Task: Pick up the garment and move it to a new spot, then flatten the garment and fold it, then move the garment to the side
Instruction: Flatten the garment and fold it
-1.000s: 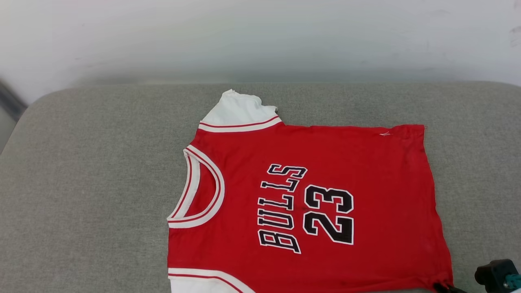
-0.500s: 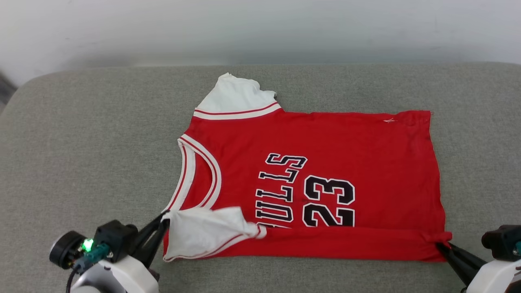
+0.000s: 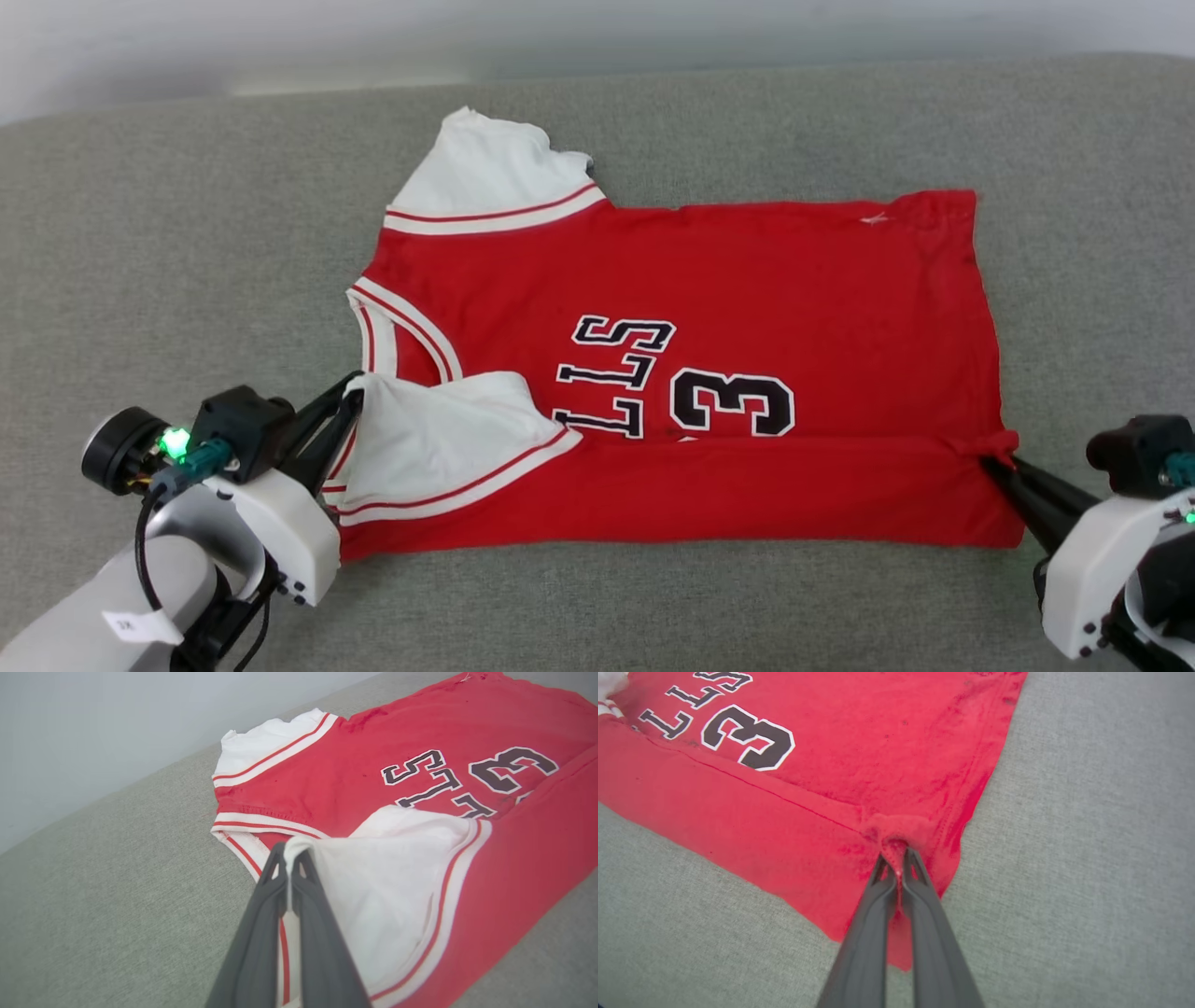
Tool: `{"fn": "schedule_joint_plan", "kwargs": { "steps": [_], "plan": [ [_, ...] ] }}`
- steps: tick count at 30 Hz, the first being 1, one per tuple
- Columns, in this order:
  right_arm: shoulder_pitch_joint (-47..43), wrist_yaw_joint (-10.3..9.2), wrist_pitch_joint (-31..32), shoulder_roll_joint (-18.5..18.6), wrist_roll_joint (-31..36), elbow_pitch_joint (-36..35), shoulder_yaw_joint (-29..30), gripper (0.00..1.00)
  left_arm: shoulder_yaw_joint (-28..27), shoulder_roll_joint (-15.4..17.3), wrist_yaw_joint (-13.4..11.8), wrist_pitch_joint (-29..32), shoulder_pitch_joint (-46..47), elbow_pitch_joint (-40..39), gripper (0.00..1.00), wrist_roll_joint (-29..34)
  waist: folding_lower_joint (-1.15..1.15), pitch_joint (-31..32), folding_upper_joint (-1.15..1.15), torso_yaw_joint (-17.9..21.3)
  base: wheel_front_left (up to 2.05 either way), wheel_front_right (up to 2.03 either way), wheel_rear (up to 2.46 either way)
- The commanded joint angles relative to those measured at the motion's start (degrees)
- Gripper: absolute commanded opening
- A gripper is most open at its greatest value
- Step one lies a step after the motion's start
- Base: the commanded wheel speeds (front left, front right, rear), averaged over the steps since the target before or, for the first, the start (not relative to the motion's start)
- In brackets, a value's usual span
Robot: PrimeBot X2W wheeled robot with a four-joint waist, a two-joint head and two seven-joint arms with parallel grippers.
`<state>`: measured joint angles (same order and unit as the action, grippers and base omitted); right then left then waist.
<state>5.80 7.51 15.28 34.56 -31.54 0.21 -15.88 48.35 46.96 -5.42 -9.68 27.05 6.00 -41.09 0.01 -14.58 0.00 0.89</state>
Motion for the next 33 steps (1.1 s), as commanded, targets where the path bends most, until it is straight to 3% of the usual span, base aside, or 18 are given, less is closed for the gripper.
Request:
{"fn": "schedule_joint_plan", "kwargs": {
  "steps": [1,16,17,18,19,21,22,28,33],
  "plan": [
    [1.98,-0.04,0.19,-0.2,0.28,1.02,-0.37,0.0,-0.04,-0.72,0.47,-0.42,1.15,1.46,0.0,0.09,-0.01,-1.57,0.0,0.46,0.0,0.0,0.0],
    [8.72,-0.04,1.01,0.08,-1.59,10.09,-6.27,0.0,1.74,-7.54,5.95,-3.04,5.63,16.96,0.0,0.2,-0.01,-4.58,0.0,0.06,0.0,0.0,0.0],
    [8.92,-0.04,0.81,0.08,-1.76,10.12,-6.39,0.0,1.72,-7.76,6.37,-3.14,5.73,17.55,0.27,-0.02,-0.01,-4.26,0.0,0.04,0.0,0.0,0.0],
    [9.03,-0.04,0.65,0.03,-1.89,10.09,-6.36,0.0,1.72,-7.85,6.61,-3.15,5.91,18.15,0.93,-0.15,-0.01,-3.84,0.0,0.0,0.0,0.0,0.0],
    [9.11,-0.04,0.57,0.09,-2.09,9.99,-6.33,0.15,1.72,-7.79,6.75,-3.18,6.29,18.53,1.0,-0.04,-0.01,-3.39,0.0,-0.06,0.0,0.0,0.0],
    [8.91,-0.04,0.42,0.43,-2.28,9.45,-6.16,0.64,1.71,-7.46,7.05,-2.76,6.7,18.98,1.0,-0.13,-0.01,-2.32,0.0,-0.33,0.0,0.0,0.0],
    [8.62,-0.04,0.31,0.53,-2.4,9.17,-5.78,1.0,1.64,-7.15,7.19,-2.67,7.02,19.01,1.0,-0.04,-0.01,-1.79,0.0,-0.52,0.0,0.0,0.0],
    [6.45,-0.04,0.72,1.22,-2.08,5.74,-3.46,1.0,0.98,-4.06,7.63,0.32,9.96,16.21,1.0,0.2,-0.01,1.13,0.0,-1.81,0.0,0.0,0.0],
    [5.39,-0.04,2.47,1.49,-1.31,1.99,-0.93,1.0,0.68,-1.36,8.38,8.66,12.51,10.55,1.0,-2.52,-0.01,2.54,0.0,-2.56,0.0,0.0,0.0]
  ]
}}
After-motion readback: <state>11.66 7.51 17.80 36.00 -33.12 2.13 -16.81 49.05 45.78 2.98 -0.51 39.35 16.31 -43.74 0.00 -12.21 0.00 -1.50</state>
